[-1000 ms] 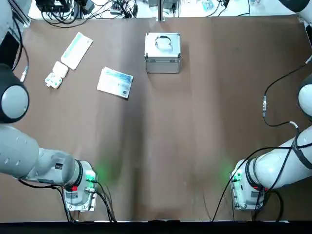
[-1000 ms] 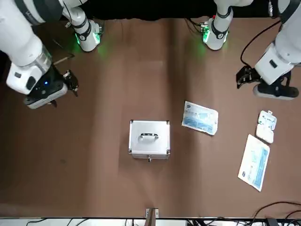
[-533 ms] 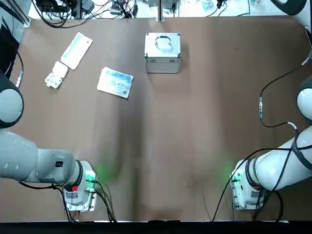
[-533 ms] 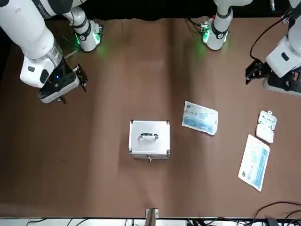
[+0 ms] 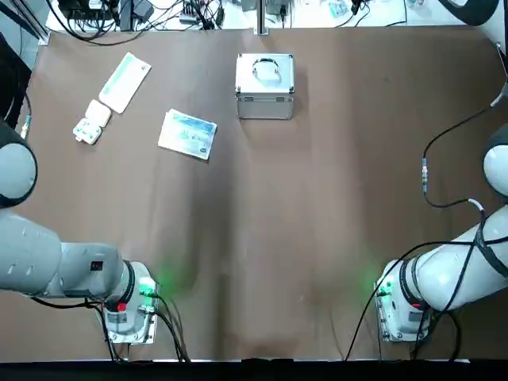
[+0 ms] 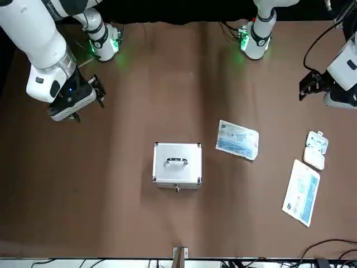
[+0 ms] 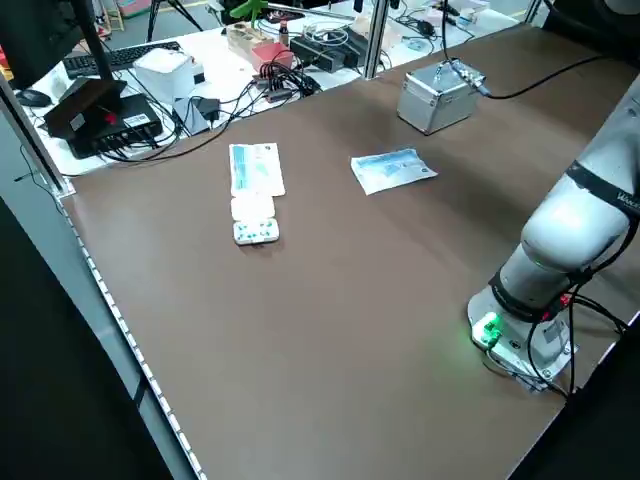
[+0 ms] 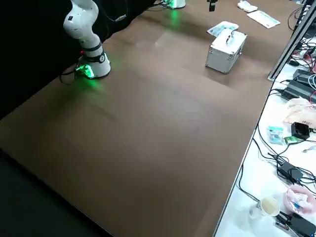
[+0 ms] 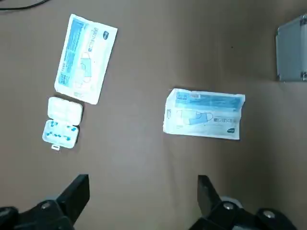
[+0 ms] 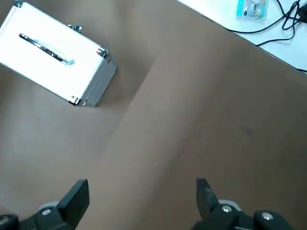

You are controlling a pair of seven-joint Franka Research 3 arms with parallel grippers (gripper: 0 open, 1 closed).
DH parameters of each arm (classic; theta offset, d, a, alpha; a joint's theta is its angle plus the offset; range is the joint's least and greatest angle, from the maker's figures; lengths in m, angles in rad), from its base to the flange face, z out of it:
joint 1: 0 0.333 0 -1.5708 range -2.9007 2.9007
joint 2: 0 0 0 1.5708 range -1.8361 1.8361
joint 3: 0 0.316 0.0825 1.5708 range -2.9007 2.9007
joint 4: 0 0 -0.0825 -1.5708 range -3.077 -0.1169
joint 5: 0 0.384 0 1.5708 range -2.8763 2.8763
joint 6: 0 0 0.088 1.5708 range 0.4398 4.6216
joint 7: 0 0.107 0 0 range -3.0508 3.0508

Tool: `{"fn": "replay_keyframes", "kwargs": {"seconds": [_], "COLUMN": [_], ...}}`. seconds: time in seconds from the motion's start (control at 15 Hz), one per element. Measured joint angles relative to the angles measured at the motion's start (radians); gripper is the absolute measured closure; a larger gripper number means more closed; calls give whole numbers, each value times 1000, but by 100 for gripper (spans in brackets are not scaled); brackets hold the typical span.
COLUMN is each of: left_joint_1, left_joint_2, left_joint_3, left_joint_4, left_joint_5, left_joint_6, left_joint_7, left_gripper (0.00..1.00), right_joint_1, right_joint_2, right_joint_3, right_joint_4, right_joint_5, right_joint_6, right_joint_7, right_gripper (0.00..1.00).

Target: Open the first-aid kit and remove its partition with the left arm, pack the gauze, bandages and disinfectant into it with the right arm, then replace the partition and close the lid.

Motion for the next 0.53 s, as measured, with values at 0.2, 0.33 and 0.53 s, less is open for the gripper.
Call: {"fn": "replay_keyframes", "kwargs": {"seconds": [0.2, 0.33, 0.53], "left_joint_1": [-5, -7, -8], "left_joint_2": [0, 0, 9], "left_joint_3": [-22, -24, -25], "left_joint_4": [7, 22, 57], "left_joint_5": [-9, -30, -32], "left_joint_6": [6, 15, 17], "left_joint_7": [-67, -96, -94], "left_gripper": [1, 1, 0], "right_joint_1": [-2, -22, -102], "right_joint_2": [-1, -1, -1], "right_joint_3": [-7, -20, -31], "right_joint_4": [9, 13, 59], "right_joint_5": [-1, -2, -4], "right_joint_6": [-1, -18, -125], "right_joint_7": [1, 4, 9], "right_gripper": [1, 1, 1]}}
